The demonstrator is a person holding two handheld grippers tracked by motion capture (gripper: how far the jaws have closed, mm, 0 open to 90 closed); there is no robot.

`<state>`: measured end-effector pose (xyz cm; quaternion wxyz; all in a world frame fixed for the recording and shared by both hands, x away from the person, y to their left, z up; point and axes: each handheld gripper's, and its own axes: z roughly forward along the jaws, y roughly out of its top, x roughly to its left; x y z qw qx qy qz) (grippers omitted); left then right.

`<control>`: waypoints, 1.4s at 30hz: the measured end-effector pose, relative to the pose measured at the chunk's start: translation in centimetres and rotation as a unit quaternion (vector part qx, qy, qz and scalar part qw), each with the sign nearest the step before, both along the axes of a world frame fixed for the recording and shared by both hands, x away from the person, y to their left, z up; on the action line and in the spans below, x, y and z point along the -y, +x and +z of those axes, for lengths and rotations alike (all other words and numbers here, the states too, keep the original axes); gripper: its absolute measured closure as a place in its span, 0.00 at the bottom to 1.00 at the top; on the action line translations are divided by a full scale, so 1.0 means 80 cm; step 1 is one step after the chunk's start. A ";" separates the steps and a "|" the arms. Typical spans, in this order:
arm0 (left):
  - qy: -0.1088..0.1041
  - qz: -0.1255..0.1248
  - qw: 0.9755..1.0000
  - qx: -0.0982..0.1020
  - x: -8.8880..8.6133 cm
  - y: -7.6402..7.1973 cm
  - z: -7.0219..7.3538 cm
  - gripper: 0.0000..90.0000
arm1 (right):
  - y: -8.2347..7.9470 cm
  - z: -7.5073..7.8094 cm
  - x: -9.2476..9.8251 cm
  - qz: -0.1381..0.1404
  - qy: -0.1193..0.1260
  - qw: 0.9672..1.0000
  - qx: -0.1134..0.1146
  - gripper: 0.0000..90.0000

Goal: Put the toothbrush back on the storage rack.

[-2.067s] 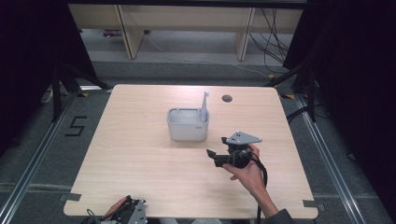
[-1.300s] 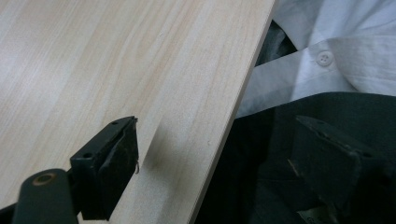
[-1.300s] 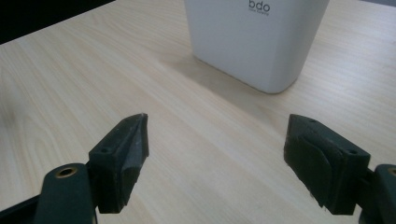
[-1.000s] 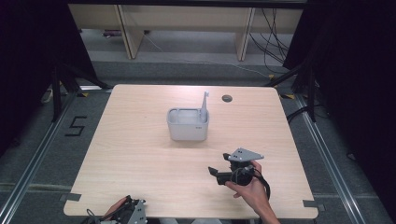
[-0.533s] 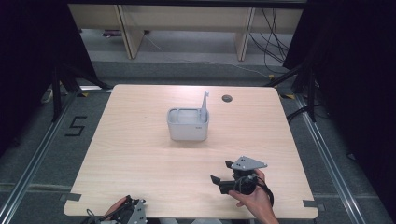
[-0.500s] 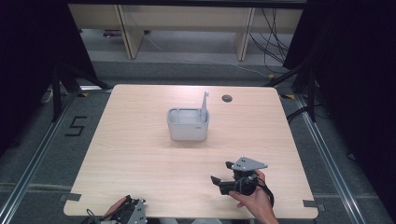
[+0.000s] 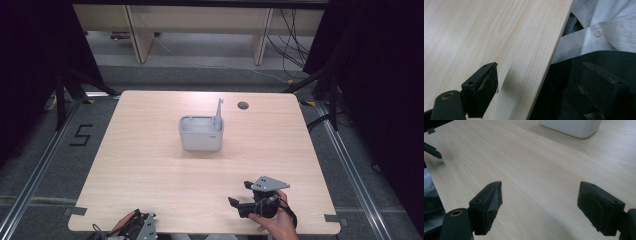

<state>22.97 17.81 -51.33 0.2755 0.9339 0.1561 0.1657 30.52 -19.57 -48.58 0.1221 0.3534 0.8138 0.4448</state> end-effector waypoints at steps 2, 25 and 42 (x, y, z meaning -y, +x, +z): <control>0.000 0.000 1.000 0.001 0.000 0.000 0.000 0.17 | -0.003 -0.001 0.000 0.003 0.003 1.000 -0.005 0.23; 0.000 0.001 1.000 0.000 0.000 0.000 0.000 0.17 | -0.032 -0.016 0.006 0.010 -0.038 0.998 -0.042 0.19; -0.007 0.009 1.000 0.003 -0.002 0.001 0.003 0.17 | -0.042 -0.015 0.004 0.025 -0.048 0.998 -0.040 0.19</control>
